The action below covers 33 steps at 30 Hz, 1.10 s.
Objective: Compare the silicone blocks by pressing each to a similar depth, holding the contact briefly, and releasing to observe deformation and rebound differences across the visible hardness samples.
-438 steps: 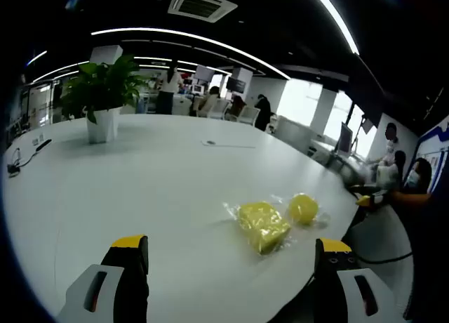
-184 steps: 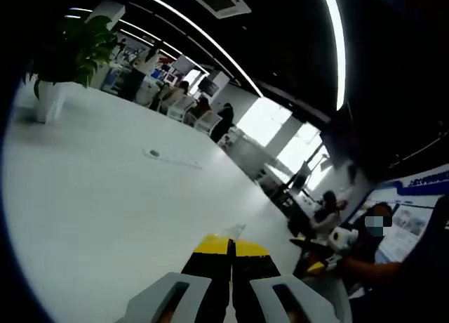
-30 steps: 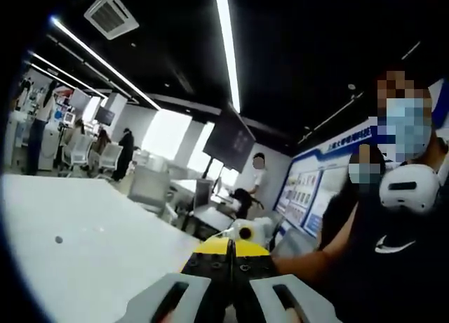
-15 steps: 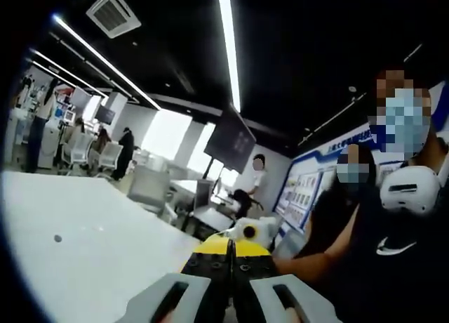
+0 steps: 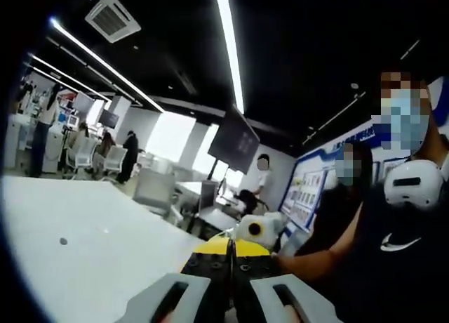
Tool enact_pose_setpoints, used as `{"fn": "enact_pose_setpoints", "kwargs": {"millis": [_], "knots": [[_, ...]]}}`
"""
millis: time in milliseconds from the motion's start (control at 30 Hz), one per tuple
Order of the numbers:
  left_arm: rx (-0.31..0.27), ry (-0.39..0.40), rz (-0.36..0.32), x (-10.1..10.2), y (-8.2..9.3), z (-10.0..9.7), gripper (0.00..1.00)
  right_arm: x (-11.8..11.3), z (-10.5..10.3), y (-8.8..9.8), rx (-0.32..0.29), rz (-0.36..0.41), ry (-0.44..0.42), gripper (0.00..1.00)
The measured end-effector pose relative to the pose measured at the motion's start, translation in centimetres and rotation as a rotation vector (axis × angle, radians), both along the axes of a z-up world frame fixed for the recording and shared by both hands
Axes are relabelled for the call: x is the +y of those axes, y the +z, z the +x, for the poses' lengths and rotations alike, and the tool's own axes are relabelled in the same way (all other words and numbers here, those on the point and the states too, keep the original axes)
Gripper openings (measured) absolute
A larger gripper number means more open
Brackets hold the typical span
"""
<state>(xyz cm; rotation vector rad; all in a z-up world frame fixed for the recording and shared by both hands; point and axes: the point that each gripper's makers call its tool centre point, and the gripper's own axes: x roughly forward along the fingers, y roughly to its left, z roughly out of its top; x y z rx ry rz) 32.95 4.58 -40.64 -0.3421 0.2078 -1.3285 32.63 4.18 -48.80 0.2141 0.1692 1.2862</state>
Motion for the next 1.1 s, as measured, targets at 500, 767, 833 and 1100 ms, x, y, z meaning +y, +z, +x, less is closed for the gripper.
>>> {"fn": "enact_pose_setpoints", "kwargs": {"millis": [500, 767, 833, 1100], "knots": [[-0.028, 0.017, 0.032, -0.19, -0.14, 0.23, 0.0, -0.13, 0.02, -0.11, -0.002, -0.008, -0.006, 0.05], [-0.035, 0.003, 0.034, -0.12, -0.02, 0.06, 0.0, -0.04, -0.33, 0.05, 0.003, -0.017, 0.028, 0.02], [-0.029, 0.008, 0.03, -0.03, -0.04, 0.06, 0.0, -0.01, -0.41, 0.06, 0.003, -0.024, 0.038, 0.01], [-0.081, 0.04, 0.053, 0.31, -0.36, -0.2, 0.0, 0.3, -0.65, -0.24, 0.013, -0.029, 0.059, 0.01]]}}
